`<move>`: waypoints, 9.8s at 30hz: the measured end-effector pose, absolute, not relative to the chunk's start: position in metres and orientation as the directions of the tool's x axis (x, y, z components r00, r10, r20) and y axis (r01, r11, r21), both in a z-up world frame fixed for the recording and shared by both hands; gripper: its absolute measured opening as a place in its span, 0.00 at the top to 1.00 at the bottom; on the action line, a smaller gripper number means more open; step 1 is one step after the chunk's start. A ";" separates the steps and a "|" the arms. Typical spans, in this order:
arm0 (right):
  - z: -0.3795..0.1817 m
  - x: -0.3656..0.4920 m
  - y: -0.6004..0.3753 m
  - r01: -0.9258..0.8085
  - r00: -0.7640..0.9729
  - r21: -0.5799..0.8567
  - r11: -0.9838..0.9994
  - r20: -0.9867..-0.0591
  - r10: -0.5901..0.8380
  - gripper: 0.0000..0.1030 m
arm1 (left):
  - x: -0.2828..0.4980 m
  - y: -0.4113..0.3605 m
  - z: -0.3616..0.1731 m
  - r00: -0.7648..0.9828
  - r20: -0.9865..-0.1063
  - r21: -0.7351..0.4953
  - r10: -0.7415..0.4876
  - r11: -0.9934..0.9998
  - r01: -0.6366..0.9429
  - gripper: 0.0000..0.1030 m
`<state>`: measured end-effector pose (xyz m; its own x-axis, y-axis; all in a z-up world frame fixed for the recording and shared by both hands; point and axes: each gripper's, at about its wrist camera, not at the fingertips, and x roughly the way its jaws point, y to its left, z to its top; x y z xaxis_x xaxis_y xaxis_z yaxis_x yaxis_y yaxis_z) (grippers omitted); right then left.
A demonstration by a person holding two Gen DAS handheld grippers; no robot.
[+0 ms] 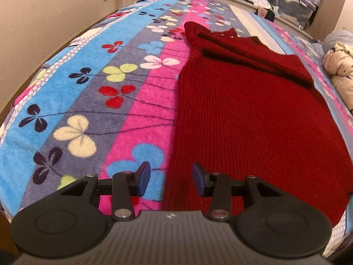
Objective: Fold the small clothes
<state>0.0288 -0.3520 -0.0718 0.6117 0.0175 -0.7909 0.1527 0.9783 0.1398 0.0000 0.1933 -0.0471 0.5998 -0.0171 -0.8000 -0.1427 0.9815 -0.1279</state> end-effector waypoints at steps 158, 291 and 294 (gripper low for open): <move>-0.030 0.050 -0.426 0.235 0.760 0.377 0.896 -0.646 0.072 0.50 | 0.087 0.234 -0.018 0.643 -0.749 -0.244 -0.162 0.969 -0.040 0.28; -0.062 0.103 -0.320 0.051 0.600 0.158 0.986 -0.794 0.096 0.79 | 0.078 0.160 -0.048 0.643 -0.746 0.217 0.172 0.976 -0.010 0.55; -0.058 0.096 -0.319 0.047 0.614 0.154 0.987 -0.784 0.093 0.85 | 0.060 0.164 -0.029 0.707 -0.688 0.188 0.163 0.981 -0.044 0.55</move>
